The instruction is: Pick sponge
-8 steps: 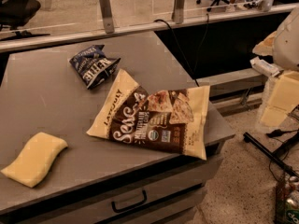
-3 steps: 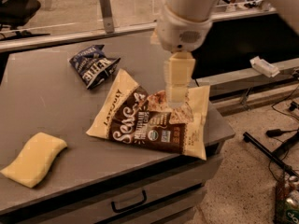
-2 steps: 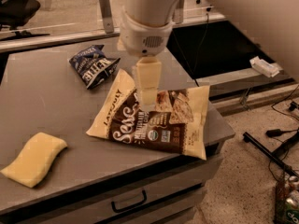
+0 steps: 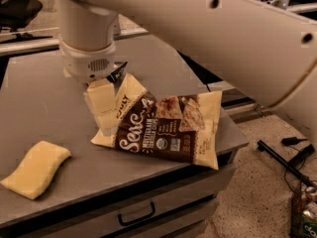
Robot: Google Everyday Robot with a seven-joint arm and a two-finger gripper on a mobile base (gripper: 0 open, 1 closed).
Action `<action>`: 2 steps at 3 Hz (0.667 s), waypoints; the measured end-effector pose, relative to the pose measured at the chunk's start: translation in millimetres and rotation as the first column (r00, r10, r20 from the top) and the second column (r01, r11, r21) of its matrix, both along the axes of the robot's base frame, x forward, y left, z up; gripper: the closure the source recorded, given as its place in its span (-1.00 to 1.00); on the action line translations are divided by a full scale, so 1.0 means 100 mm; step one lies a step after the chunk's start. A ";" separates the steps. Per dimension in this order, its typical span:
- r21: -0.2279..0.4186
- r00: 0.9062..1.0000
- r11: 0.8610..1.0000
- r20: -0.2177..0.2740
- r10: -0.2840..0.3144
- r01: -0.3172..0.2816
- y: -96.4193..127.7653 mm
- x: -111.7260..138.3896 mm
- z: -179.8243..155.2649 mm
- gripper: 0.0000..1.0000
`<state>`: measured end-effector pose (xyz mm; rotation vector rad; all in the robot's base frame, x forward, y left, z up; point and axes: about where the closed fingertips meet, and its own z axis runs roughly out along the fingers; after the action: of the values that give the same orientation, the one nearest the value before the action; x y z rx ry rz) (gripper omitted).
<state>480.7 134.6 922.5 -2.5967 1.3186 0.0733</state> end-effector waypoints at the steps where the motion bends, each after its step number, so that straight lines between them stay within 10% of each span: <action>1: -0.010 0.993 0.993 -0.010 0.117 -0.118 0.30 -0.16 -0.21 -1.00; 2: -0.027 0.978 0.977 -0.005 0.209 -0.209 0.48 -0.35 -0.36 -1.00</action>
Offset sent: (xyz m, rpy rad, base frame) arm -0.0564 0.0653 -0.0539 -0.0555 0.0043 0.3161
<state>445.2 182.4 886.4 -2.7505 1.0487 0.0945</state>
